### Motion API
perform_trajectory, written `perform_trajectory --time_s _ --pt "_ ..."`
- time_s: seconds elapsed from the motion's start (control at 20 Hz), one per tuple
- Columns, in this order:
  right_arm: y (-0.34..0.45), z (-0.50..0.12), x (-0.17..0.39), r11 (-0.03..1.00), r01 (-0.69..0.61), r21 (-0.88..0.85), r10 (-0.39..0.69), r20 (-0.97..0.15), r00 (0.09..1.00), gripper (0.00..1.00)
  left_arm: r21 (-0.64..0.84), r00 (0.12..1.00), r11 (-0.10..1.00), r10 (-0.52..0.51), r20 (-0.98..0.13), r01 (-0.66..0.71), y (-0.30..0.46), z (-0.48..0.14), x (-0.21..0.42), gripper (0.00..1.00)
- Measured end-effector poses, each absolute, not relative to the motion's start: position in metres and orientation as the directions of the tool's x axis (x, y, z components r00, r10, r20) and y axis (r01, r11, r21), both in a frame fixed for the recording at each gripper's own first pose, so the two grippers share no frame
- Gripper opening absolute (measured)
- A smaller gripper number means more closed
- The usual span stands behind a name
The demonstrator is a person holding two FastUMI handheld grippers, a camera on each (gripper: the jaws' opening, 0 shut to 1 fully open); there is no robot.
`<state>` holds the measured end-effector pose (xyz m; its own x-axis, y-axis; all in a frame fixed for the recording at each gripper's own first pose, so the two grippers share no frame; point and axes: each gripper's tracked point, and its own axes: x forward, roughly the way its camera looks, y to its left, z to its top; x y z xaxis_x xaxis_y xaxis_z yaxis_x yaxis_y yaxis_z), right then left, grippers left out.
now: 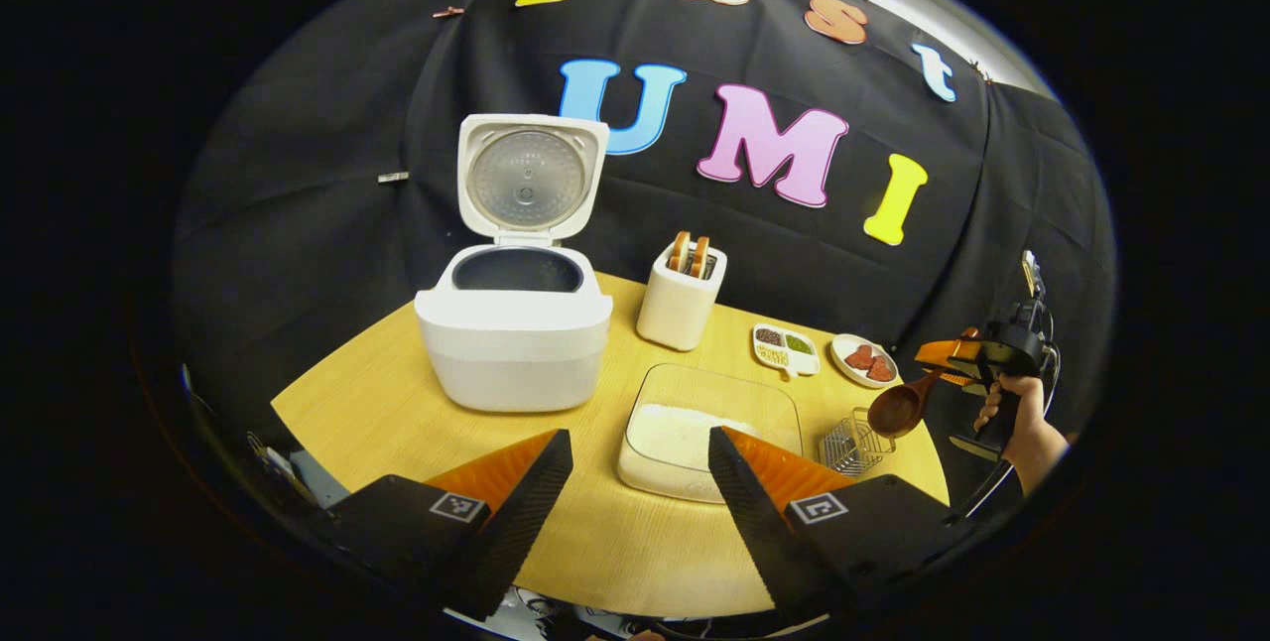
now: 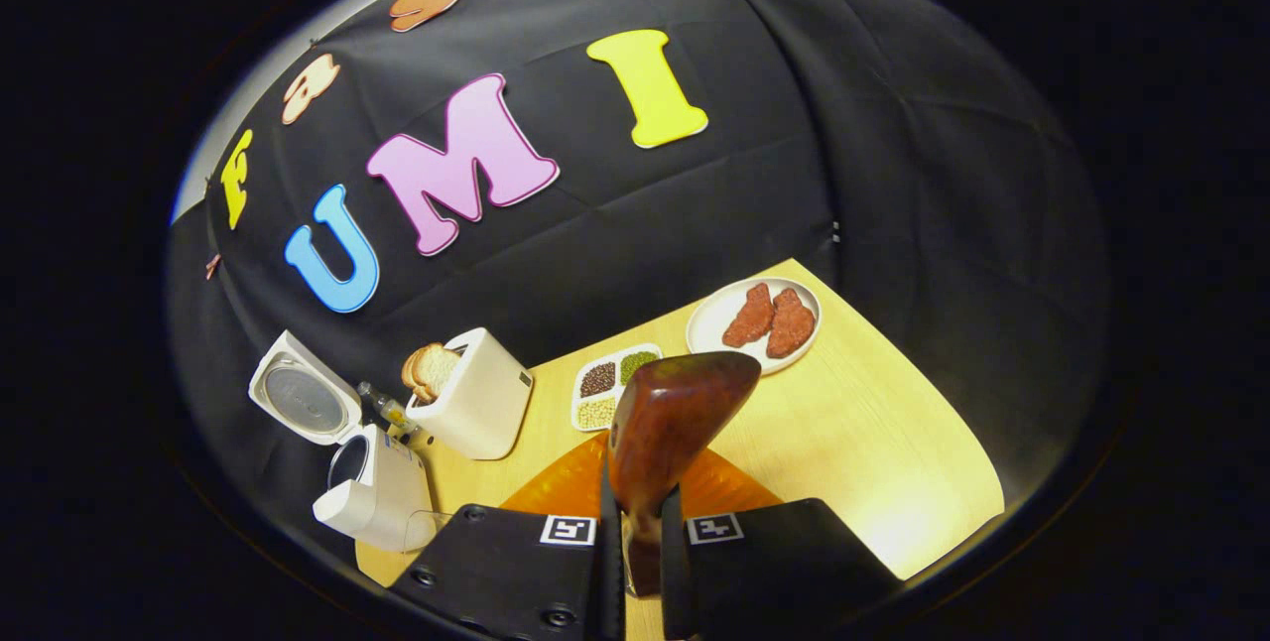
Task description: Close the left gripper, press the button to open the rice cooker; take a wooden spoon from the chopstick holder with the right hand, scoop a spoonful of rice and pour it into the rice cooker, then put the wooden spoon back into the chopstick holder.
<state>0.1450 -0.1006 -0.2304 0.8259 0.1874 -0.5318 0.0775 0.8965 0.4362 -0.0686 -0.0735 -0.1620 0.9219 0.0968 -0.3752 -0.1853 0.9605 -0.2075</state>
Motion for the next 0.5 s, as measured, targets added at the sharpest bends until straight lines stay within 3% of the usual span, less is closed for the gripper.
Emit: perform_trajectory --time_s 0.5 --pt "-0.1 -0.292 0.146 0.853 0.204 0.481 0.135 -0.58 0.803 0.19 -0.109 0.921 0.971 0.162 -0.355 -0.213 -0.06 -0.139 -0.07 0.95"
